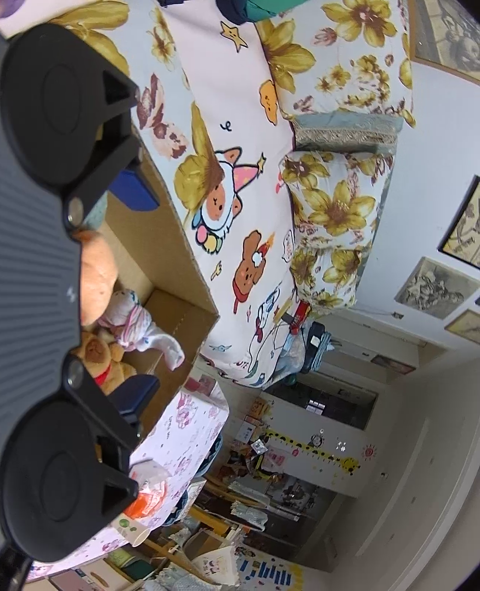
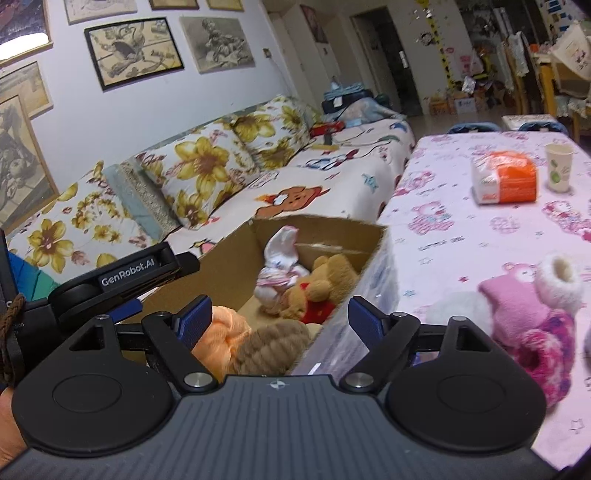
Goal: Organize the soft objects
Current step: 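Open both tools to drop the bundle and slipper into the box, then move the left tool to the pink knit hat while the right tool approaches the light blue slipper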
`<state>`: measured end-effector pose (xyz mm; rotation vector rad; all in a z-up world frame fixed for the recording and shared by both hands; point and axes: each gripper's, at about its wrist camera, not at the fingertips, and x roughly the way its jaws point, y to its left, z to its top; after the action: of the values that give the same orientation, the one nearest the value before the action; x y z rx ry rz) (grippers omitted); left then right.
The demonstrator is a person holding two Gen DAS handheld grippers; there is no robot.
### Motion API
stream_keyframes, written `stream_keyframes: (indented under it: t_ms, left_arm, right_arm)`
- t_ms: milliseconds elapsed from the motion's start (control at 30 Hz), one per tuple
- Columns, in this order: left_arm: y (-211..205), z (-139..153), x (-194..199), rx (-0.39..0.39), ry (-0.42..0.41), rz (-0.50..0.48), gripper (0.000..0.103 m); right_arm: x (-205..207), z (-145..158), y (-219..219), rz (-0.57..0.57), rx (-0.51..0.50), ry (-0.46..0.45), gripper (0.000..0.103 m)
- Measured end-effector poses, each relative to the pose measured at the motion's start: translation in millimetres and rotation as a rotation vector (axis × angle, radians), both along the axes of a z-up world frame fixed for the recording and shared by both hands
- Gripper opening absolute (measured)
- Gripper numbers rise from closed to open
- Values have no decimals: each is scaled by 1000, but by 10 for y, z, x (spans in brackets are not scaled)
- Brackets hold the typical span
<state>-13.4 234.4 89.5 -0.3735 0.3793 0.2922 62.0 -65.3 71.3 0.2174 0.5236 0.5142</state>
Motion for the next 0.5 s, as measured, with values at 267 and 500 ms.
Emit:
stream_keyframes:
  t_ms: [267,500]
  left_arm:
    - [-142,13,24,31,-4,-56,98]
    - [-258,24,29,59,-6,-89,98]
  right_arm:
    - [-104,-29,-144,-49,-12,0,103]
    - [-128,-51,-197,-82,-30,6,103]
